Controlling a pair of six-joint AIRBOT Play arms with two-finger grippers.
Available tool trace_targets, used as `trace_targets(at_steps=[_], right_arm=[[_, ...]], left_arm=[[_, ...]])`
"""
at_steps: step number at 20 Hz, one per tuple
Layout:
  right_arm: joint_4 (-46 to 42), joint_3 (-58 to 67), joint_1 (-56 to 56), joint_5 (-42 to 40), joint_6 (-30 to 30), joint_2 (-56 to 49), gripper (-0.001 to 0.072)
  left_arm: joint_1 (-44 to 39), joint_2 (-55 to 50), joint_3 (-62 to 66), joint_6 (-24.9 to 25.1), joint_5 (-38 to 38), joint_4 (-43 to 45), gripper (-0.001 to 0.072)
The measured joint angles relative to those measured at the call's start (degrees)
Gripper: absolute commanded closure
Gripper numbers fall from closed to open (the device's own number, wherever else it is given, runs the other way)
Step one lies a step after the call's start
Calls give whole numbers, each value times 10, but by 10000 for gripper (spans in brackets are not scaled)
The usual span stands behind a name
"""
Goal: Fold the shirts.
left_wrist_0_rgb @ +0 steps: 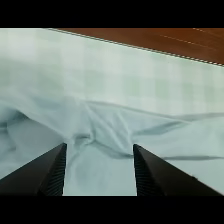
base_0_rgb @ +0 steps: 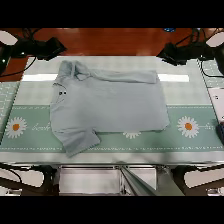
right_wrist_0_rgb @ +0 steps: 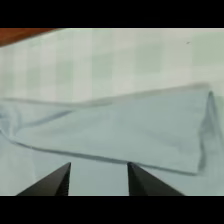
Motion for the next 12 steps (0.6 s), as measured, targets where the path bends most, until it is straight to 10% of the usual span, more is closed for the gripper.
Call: trace_targets(at_steps=[7, 12], right_arm=[[-106, -44, -134, 178, 7, 62, 306], [-53, -383, -155, 109, -59, 252, 306]], left_arm=[[172, -4, -16, -11, -290, 52, 198], [286, 129, -273, 26, -290, 54, 197]])
